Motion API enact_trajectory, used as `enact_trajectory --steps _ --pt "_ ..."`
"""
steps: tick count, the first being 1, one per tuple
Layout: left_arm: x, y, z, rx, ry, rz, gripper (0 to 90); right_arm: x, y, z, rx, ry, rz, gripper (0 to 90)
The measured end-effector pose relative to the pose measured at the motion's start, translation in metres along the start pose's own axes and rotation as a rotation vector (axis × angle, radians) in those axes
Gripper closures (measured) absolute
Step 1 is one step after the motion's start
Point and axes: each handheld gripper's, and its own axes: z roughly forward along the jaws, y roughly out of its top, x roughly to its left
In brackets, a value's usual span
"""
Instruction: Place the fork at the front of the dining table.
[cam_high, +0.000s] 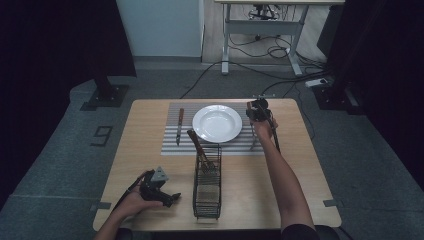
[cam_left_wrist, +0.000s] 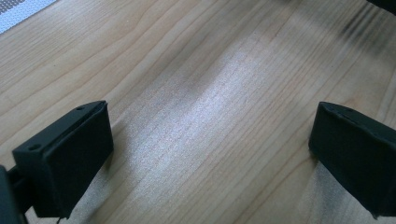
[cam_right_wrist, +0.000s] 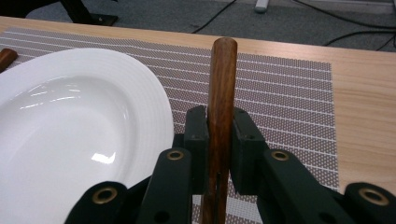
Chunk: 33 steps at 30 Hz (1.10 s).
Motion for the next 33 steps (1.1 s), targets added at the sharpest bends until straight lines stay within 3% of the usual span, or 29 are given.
enact_trajectory --steps 4,22,33 --pt "0.000 0.000 0.000 0.000 0.000 0.001 0.0 -0.001 -0.002 0.008 0.010 -0.006 0.008 79.0" --pt "0.000 0.000 0.000 0.001 -0.002 0.002 0.0 -0.019 -0.017 0.035 0.035 0.005 0.154 78.5" --pt "0.000 0.000 0.000 0.001 -0.003 0.003 0.0 -0.018 -0.022 0.043 0.046 -0.003 0.164 78.0"
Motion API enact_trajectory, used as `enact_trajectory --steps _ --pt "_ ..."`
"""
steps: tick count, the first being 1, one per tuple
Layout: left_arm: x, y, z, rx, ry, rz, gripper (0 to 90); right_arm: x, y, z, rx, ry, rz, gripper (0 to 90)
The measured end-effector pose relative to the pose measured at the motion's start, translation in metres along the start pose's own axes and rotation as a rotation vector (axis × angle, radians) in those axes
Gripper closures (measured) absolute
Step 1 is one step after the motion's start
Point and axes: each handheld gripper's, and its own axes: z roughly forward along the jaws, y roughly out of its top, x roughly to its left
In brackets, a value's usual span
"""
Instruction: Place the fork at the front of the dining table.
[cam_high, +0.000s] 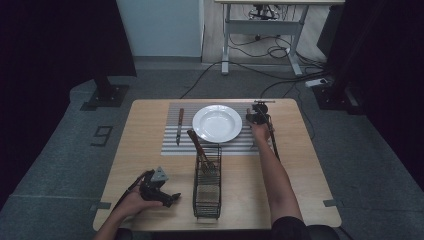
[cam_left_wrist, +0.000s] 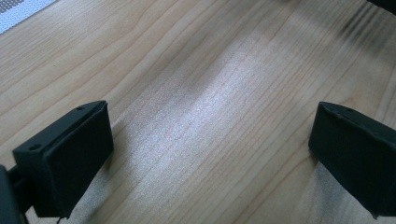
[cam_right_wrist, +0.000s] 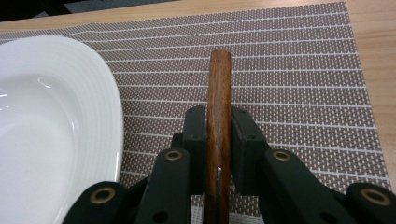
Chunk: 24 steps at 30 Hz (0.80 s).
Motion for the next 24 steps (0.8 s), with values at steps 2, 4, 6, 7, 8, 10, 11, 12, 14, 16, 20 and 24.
enact_trajectory --steps 2,4,6,7,8,10,11,12,14,16,20,24 --pt "0.0000 -0.0001 -0.0001 0.000 -0.001 0.001 0.0 -0.0002 -0.0010 0.0013 0.003 -0.006 0.000 77.8" --pt "0.0001 -0.0001 -0.0001 0.000 -0.001 0.001 0.0 -0.0003 -0.0022 0.0029 0.008 -0.010 0.002 77.4" --pt "0.0000 -0.0001 -0.0001 0.000 -0.001 0.001 0.0 -0.0003 -0.0035 0.0046 0.009 -0.017 -0.002 76.7" --pt "0.0001 -0.0002 -0.0001 0.000 -0.002 0.001 0.0 -0.0001 -0.0037 0.0048 0.007 -0.019 -0.004 76.7" --pt "0.0000 -0.0002 -0.0001 0.000 -0.001 0.001 0.0 0.0004 -0.0038 0.0050 0.005 -0.020 -0.006 76.6" --pt "0.0000 -0.0002 -0.0001 0.000 -0.001 0.002 0.0 0.0019 -0.0044 0.0051 0.002 -0.030 -0.018 76.2" --pt "0.0000 -0.0003 -0.0002 0.000 -0.002 0.002 0.0 0.0019 -0.0044 0.0051 0.002 -0.030 -0.018 76.2" --pt "0.0000 -0.0003 -0.0002 -0.001 -0.002 0.002 0.0 0.0025 -0.0047 0.0051 0.001 -0.032 -0.019 75.9" --pt "0.0000 -0.0004 -0.0003 0.000 -0.002 0.002 0.0 0.0048 -0.0054 0.0051 -0.001 -0.041 -0.023 75.2" --pt "-0.0002 -0.0004 -0.0003 0.000 -0.002 0.003 0.0 0.0072 -0.0060 0.0056 -0.005 -0.054 -0.047 73.5" --pt "-0.0003 -0.0006 -0.0004 0.000 -0.002 0.003 0.0 0.0078 -0.0062 0.0054 -0.004 -0.056 -0.055 72.6" --pt "-0.0003 -0.0007 -0.0005 0.000 -0.002 0.003 0.0 0.0091 -0.0063 0.0050 -0.003 -0.056 -0.058 71.8"
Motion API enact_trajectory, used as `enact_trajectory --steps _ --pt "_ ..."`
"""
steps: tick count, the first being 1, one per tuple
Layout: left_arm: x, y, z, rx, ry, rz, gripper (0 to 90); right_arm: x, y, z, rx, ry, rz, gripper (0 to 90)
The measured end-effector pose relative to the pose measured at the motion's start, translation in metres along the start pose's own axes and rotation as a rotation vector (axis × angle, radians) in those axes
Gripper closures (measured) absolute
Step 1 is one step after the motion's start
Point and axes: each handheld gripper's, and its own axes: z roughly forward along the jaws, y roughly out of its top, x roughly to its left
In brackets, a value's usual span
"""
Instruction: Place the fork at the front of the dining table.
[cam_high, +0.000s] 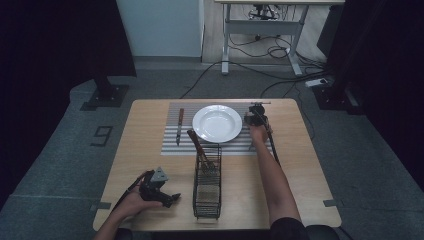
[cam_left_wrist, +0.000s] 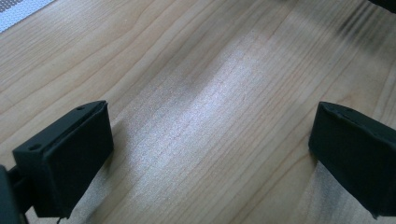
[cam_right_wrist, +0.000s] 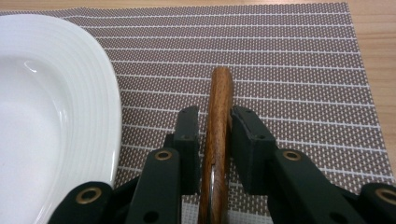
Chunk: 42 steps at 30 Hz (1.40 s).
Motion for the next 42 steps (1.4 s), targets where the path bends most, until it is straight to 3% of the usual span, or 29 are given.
enact_trajectory --steps 5,8,15,18,30,37,42 --pt "0.000 0.000 0.000 0.000 0.000 0.000 0.0 -0.002 0.001 -0.006 0.002 0.024 0.002 69.4" --pt "0.000 0.000 0.000 0.000 -0.001 0.000 0.0 -0.003 0.000 -0.015 -0.027 0.044 -0.002 68.7" --pt "0.000 0.000 0.000 0.000 -0.001 0.001 0.0 -0.006 -0.005 -0.025 0.043 0.063 -0.062 72.9" --pt "0.000 0.000 0.000 0.000 -0.001 0.000 0.0 -0.005 -0.008 -0.028 0.036 0.061 -0.078 77.9" --pt "0.000 0.000 0.000 0.000 0.000 0.001 0.0 -0.018 -0.011 -0.029 0.030 0.081 -0.009 77.6" --pt "0.000 0.000 0.000 0.000 -0.002 0.001 0.0 -0.020 -0.012 -0.029 0.033 0.081 -0.012 74.2" --pt "0.000 0.000 0.000 0.000 -0.002 0.001 0.0 -0.016 -0.014 -0.031 0.045 0.066 -0.050 71.8"
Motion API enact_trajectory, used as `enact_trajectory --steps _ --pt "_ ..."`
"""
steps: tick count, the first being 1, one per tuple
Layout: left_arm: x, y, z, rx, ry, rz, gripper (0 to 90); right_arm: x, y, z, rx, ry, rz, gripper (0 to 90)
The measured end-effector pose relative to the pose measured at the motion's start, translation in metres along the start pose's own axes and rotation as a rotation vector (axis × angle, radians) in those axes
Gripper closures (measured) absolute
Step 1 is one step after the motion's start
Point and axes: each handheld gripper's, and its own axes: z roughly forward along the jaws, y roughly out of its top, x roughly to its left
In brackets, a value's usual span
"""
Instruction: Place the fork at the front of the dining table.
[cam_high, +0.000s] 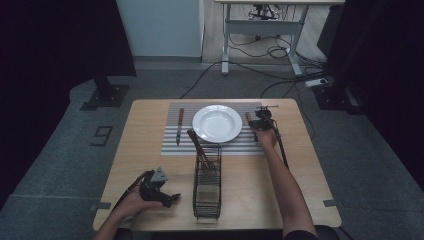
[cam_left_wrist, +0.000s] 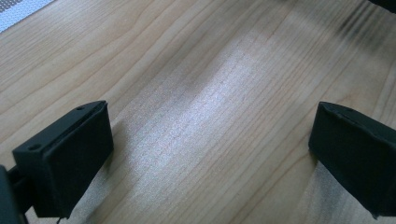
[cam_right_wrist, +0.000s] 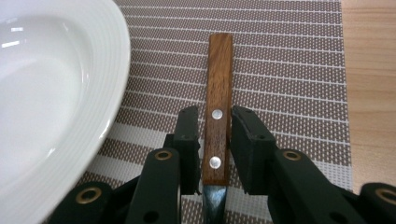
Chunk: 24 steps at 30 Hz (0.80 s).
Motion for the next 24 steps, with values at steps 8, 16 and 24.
enact_trajectory --steps 8,16,24 --pt "0.000 0.000 0.000 0.000 0.000 0.000 0.0 0.002 -0.011 -0.005 0.017 -0.051 -0.040 69.0" --pt "0.000 0.000 0.000 0.000 0.000 0.000 0.0 0.003 -0.008 -0.001 0.008 -0.063 -0.055 76.0" --pt "0.000 0.000 0.000 0.000 0.000 0.000 0.0 0.004 0.006 0.011 0.025 -0.082 -0.044 76.3"
